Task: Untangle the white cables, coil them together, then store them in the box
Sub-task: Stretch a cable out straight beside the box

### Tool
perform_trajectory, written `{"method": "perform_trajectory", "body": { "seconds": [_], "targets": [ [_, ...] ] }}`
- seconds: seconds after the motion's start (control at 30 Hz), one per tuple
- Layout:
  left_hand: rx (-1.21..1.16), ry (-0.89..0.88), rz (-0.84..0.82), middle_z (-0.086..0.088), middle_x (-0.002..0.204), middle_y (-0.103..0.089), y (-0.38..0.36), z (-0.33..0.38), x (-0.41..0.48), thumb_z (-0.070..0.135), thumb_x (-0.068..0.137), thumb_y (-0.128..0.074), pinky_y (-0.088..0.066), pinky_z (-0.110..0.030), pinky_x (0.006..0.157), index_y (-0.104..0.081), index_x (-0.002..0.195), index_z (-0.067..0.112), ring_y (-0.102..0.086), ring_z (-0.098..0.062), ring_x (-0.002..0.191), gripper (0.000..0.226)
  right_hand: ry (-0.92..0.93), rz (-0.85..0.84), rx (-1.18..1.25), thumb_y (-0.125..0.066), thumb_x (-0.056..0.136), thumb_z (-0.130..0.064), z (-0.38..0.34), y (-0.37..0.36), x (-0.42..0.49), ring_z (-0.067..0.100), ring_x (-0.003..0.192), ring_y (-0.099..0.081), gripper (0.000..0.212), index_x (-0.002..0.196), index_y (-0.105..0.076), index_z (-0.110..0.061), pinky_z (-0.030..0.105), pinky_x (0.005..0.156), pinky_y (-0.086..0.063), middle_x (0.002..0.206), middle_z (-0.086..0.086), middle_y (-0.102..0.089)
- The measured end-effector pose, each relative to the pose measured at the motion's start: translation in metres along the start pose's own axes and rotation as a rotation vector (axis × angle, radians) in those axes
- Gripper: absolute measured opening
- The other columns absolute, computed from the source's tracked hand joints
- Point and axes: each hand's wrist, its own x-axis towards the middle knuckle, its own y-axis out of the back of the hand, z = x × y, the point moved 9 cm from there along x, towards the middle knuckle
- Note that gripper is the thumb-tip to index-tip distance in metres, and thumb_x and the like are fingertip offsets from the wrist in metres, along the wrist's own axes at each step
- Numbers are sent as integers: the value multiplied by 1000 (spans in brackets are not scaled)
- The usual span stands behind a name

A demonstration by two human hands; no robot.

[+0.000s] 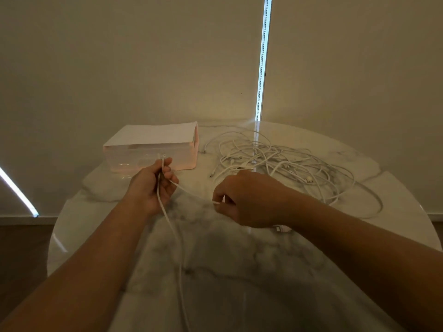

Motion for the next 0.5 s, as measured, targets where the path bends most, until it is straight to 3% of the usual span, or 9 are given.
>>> {"method": "perform_trajectory", "body": {
  "seconds": [0.07, 0.23, 0.37, 0.43, 0.5],
  "targets": [
    [-24, 4, -9, 8, 45, -38, 3, 1, 3, 23, 105, -35, -36, -14, 35, -54, 83, 13, -35, -3, 33, 31, 3, -38, -102, -52, 96, -39, 3, 5, -6, 19, 87, -59, 13, 98, -60, -28, 34, 78, -51, 97, -3, -60],
    [-44, -64, 56, 8, 41, -29, 29, 26, 18, 14, 105, -26, -18, -14, 30, -45, 73, 17, -22, -4, 31, 37, -178, 76, -300, -56, 94, -36, 44, 43, -15, 24, 97, -60, 14, 103, -60, -25, 32, 73, -44, 105, 1, -61],
    [-13, -96, 136, 8, 39, -29, 49, 35, 29, 11, 104, -24, -16, -15, 30, -44, 72, 17, -21, -5, 30, 38, -133, -58, 81, -64, 93, -35, 46, 32, -24, 10, 63, -68, 21, 83, -69, -17, 25, 66, -51, 68, -5, -71],
    [54, -110, 161, 8, 39, -30, 55, 35, 33, 9, 105, -23, -17, -15, 29, -45, 73, 16, -21, -5, 30, 39, -24, -197, 256, -62, 95, -28, 24, 21, -37, 4, 66, -70, 17, 93, -73, -15, 17, 68, -53, 76, -7, -75],
    [120, -116, 183, 8, 38, -31, 58, 34, 36, 8, 105, -23, -17, -16, 28, -46, 74, 14, -21, -4, 30, 39, 93, -293, 309, -59, 97, -20, 3, 12, -51, -1, 86, -70, 21, 114, -70, -14, 15, 79, -53, 98, -8, -76]
  ]
}}
